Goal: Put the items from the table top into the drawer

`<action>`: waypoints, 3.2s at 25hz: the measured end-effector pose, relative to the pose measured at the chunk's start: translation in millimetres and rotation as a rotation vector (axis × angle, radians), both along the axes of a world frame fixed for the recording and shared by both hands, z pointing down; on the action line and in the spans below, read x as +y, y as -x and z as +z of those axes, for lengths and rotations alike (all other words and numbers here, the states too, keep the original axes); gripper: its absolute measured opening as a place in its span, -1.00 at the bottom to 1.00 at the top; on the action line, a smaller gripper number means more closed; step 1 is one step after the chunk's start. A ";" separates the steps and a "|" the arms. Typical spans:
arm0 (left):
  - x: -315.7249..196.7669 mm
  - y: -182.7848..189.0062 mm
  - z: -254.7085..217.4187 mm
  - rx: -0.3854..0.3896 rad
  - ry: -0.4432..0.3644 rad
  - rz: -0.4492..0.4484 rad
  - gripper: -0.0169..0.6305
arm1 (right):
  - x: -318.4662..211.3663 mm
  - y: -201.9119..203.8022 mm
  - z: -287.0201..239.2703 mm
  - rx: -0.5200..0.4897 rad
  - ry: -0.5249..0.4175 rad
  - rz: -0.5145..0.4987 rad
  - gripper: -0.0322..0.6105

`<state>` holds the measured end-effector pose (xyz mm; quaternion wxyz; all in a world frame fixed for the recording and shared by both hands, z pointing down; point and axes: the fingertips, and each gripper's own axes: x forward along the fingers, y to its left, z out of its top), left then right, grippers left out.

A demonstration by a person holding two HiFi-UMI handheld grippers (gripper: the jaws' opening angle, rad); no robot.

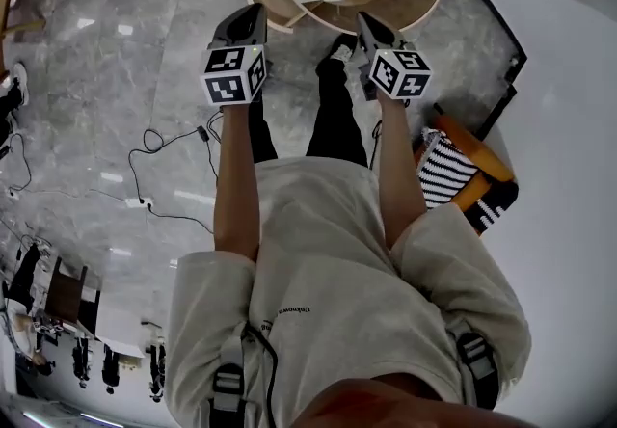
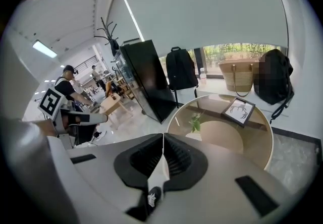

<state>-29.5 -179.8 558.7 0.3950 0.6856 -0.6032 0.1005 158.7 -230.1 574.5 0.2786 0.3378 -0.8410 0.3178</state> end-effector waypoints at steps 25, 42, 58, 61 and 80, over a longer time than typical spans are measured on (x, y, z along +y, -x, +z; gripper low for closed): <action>-25.2 -108.0 269.7 0.096 0.146 0.142 -0.88 | -83.8 17.8 316.3 0.331 0.008 -0.220 0.19; 12.4 -71.7 268.9 0.097 0.131 0.115 -0.88 | -72.3 13.3 328.5 0.453 -0.008 -0.172 -0.27; 34.0 -32.0 209.6 0.074 0.126 0.070 -0.88 | 9.5 102.5 263.8 0.334 0.007 -0.323 -0.28; 40.7 -26.1 211.1 0.077 0.132 0.061 -0.88 | 29.2 124.8 264.9 0.296 0.018 -0.369 -0.28; 81.9 -44.6 437.3 0.123 0.285 0.032 -0.88 | 82.0 99.4 480.9 0.338 0.116 -0.453 -0.28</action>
